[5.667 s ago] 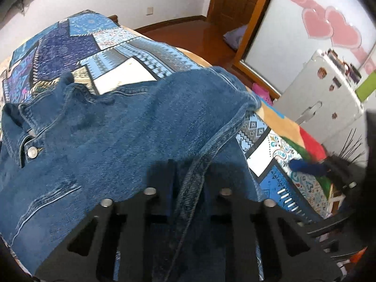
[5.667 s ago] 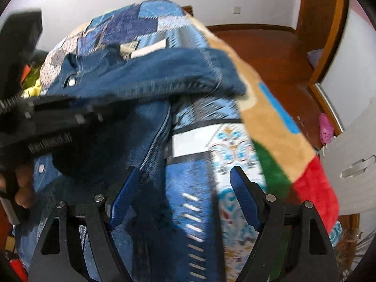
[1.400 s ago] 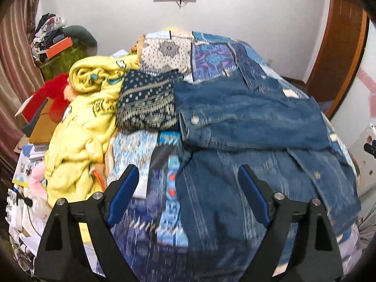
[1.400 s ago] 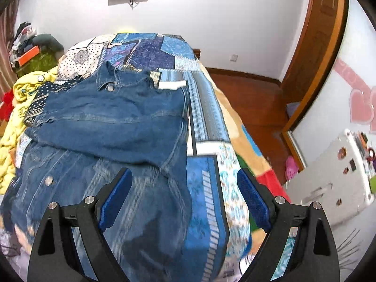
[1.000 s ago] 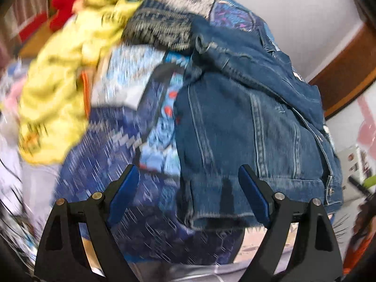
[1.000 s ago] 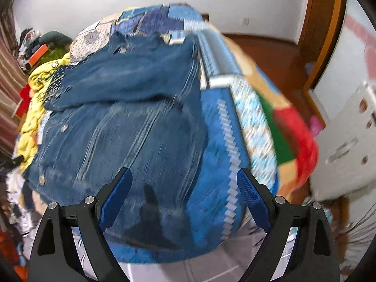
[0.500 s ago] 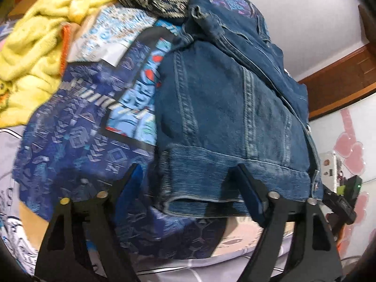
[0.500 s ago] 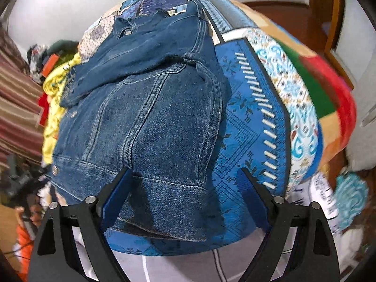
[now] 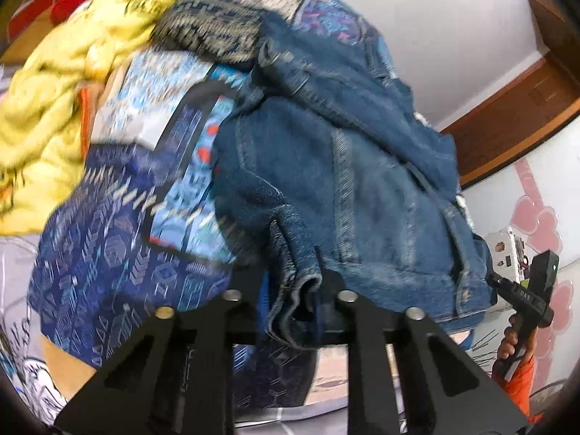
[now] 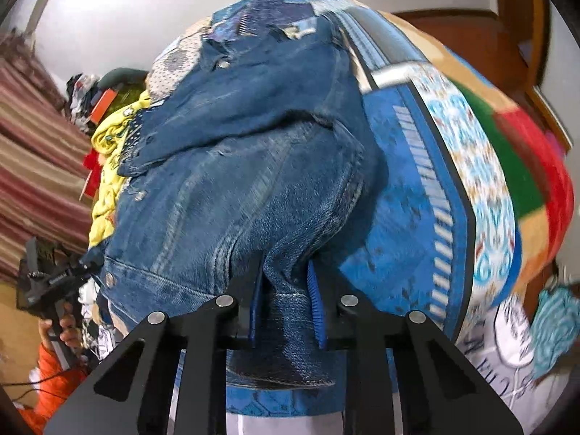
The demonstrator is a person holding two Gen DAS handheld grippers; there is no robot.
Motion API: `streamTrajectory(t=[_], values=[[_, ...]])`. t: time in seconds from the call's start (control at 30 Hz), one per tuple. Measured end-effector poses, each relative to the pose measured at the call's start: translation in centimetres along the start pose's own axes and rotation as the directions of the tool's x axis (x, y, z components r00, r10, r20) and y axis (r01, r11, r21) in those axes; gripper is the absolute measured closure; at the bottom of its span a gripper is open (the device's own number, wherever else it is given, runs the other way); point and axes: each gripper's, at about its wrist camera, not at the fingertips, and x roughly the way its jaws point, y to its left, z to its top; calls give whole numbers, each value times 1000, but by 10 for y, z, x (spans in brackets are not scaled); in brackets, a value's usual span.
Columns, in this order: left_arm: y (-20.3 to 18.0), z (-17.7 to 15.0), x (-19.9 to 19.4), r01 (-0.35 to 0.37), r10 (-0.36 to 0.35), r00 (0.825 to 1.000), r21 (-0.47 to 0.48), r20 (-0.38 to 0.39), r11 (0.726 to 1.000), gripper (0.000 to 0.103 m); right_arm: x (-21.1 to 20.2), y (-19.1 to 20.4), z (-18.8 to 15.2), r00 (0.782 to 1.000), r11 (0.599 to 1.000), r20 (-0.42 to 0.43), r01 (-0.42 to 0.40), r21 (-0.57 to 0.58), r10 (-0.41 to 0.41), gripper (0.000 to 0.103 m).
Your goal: Fold large clothes
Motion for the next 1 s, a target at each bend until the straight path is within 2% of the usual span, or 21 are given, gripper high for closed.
streamTrajectory(t=[0.07, 0.27, 0.43, 0.53, 0.63, 0.73, 0.9, 1.0], values=[[-9, 10, -7, -5, 4, 999, 21, 38, 1000, 89, -2, 7, 9, 1000, 999, 12, 1, -32, -1, 84], [-42, 58, -34, 27, -41, 987, 88, 157, 996, 91, -12, 25, 54, 996, 995, 83, -33, -92, 41, 86], [-70, 113, -49, 25, -64, 960, 146, 274, 989, 91, -17, 45, 98, 982, 988, 182, -12, -155, 41, 86], [-76, 147, -44, 13, -57, 950, 146, 306, 989, 91, -20, 49, 131, 967, 988, 252, 8, -155, 31, 86], [-76, 183, -27, -29, -15, 945, 131, 326, 991, 91, -16, 43, 166, 954, 993, 300, 29, -113, 6, 86], [-73, 210, -7, -62, 27, 945, 96, 327, 993, 91, -3, 32, 199, 952, 999, 305, 18, -47, -3, 86], [-64, 245, 45, -126, 103, 953, 66, 284, 990, 91, 41, 20, 244, 965, 999, 258, 49, 21, -53, 89], [-52, 257, 80, -161, 146, 961, 47, 234, 986, 91, 80, 6, 265, 972, 994, 209, 102, 39, -108, 90]])
